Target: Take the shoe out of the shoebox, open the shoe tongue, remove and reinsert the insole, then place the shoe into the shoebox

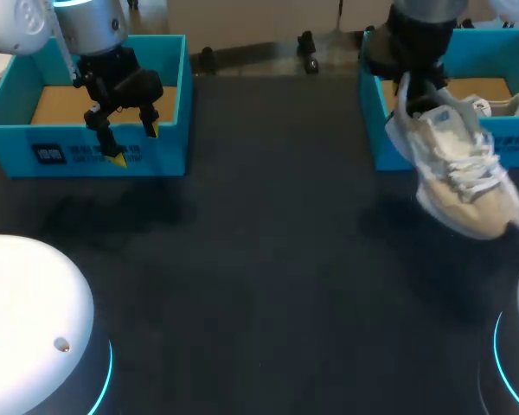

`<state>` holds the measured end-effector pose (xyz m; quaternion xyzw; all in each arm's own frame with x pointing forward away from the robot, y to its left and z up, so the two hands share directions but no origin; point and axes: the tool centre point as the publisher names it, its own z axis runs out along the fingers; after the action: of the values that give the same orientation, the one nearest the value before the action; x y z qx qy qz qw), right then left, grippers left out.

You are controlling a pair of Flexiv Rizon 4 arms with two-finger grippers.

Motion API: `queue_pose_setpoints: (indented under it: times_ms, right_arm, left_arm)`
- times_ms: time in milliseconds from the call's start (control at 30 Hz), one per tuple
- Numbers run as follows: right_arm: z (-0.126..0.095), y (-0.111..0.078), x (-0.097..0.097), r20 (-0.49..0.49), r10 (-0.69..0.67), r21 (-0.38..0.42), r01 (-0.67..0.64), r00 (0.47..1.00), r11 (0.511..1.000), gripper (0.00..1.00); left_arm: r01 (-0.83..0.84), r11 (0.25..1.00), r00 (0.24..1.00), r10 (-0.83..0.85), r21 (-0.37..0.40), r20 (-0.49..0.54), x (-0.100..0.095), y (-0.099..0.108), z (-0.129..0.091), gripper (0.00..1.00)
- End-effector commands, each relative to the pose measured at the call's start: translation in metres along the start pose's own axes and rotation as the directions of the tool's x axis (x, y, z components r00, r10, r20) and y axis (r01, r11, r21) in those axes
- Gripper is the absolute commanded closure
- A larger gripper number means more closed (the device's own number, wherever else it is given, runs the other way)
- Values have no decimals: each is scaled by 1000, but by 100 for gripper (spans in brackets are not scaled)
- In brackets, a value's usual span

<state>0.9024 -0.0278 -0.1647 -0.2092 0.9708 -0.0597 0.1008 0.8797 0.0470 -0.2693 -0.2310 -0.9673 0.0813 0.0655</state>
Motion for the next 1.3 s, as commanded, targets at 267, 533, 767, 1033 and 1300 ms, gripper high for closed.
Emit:
queue_pose_setpoints:
  times_ms: [267,533,767,1033,1300]
  right_arm:
    - [1,-80,-50,12,-89,-33,89,996,995,100]
    - [0,-119,-76,-23,-90,-51,88,996,995,100]
    - [-9,-143,-89,-20,10,-58,-11,1000,998,100]
    - [-9,-143,-89,-20,10,-58,-11,1000,998,100]
    - [-5,-145,-91,-34,18,-45,-19,999,999,100]
  left_arm:
    - [0,1000,1000,0,-2,-1,0,0,0,0]
    - [0,1000,1000,0,-2,-1,0,0,0,0]
    - [0,1000,1000,0,-2,-1,0,0,0,0]
    - [0,1000,1000,0,-2,-1,0,0,0,0]
    - [0,1000,1000,0,-2,-1,0,0,0,0]
